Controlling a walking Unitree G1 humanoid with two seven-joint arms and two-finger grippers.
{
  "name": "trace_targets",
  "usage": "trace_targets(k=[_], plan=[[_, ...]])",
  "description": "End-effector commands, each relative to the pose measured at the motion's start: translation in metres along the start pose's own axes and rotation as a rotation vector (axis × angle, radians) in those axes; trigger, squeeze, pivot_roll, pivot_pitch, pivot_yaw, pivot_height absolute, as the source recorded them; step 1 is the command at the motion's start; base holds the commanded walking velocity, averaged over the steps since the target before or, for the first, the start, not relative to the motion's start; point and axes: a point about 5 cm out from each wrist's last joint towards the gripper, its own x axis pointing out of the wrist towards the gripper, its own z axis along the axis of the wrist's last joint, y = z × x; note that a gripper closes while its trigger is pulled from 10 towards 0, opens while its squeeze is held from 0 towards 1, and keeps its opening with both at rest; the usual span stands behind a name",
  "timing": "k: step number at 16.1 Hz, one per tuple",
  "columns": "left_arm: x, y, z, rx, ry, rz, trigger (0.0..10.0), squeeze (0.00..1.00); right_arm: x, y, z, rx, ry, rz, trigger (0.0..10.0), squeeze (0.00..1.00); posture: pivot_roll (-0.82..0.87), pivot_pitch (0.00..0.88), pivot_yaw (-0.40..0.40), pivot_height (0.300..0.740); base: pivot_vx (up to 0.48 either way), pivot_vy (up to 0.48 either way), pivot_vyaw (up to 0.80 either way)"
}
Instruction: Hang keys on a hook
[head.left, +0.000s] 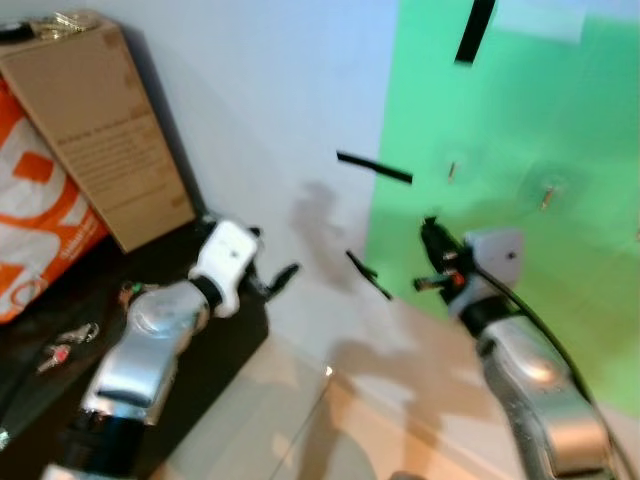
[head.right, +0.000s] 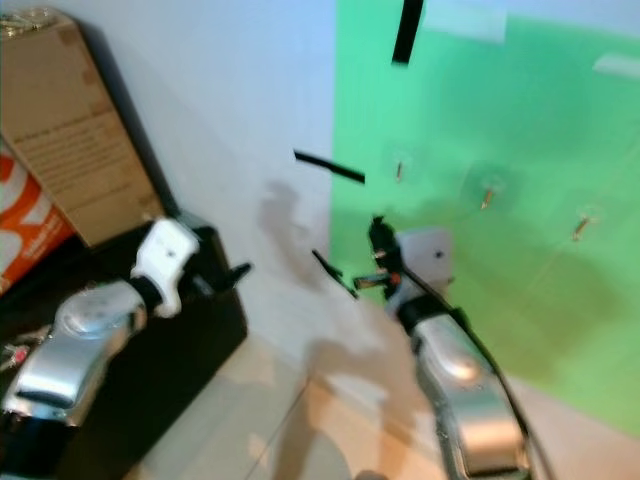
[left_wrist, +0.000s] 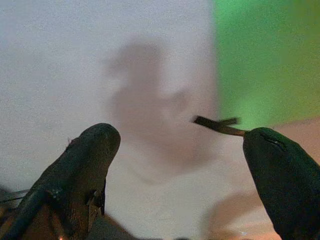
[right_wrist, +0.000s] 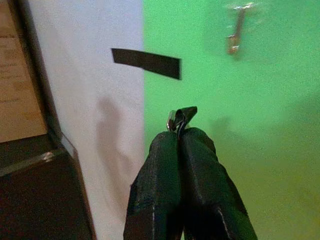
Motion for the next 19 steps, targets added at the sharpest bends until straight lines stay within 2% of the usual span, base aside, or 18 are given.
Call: trace_targets(k=[1,3,4,6,7,8,10,11,14,19], plan=[[-0.004,0.002,0.002,0.011,-0.005,-0.011,10.0,0.00,-0.001,0.005,0.010,0.005,-0.056,0.027,10.0,0.00,-0.04,0.000,0.032,0.740,0.000,0.000,0.00],[-0.004,0.002,0.004,0.016,-0.022,-0.042,10.0,0.00,0.000,0.005,0.013,-0.002,-0.074,0.035,10.0,0.00,-0.05,0.000,0.032,0.740,0.000,0.000,0.00],[-0.004,-0.001,0.009,-0.002,-0.056,-0.110,10.0,0.00,0.003,0.007,0.020,-0.043,-0.116,0.045,10.0,0.00,-0.05,0.000,0.032,0.740,0.000,0.000,0.00],[-0.004,-0.004,0.014,-0.024,-0.081,-0.169,10.0,0.00,0.005,0.008,0.023,-0.066,-0.136,0.049,10.0,0.00,-0.04,0.000,0.025,0.740,0.000,0.000,0.00],[-0.005,-0.006,0.017,-0.026,-0.091,-0.209,10.0,0.00,0.007,0.007,0.024,-0.124,-0.130,0.044,10.0,0.00,-0.04,0.000,0.027,0.740,0.000,0.000,0.00],[-0.007,-0.010,0.020,-0.042,-0.115,-0.255,10.0,0.00,0.011,0.000,0.026,-0.219,-0.121,-0.040,10.0,0.00,-0.04,0.000,0.027,0.740,0.000,0.000,0.00],[-0.009,-0.014,0.022,-0.060,-0.133,-0.301,10.0,0.00,0.014,-0.003,0.030,-0.265,-0.148,-0.073,10.0,0.00,-0.04,0.000,0.024,0.740,0.000,0.000,0.00],[-0.011,-0.018,0.021,-0.068,-0.130,-0.335,10.0,0.00,0.018,-0.002,0.035,-0.332,-0.180,-0.069,10.0,0.00,-0.04,0.000,0.024,0.740,0.000,0.000,0.00],[-0.013,-0.019,0.021,-0.073,-0.123,-0.349,10.0,0.00,0.026,0.005,0.040,-0.418,-0.212,-0.056,10.0,0.00,-0.04,0.000,0.022,0.740,0.000,0.000,0.00],[-0.014,-0.020,0.021,-0.076,-0.119,-0.355,10.0,0.00,0.035,0.010,0.042,-0.492,-0.229,-0.071,10.0,0.00,-0.03,0.000,0.014,0.740,0.000,0.000,0.00]])
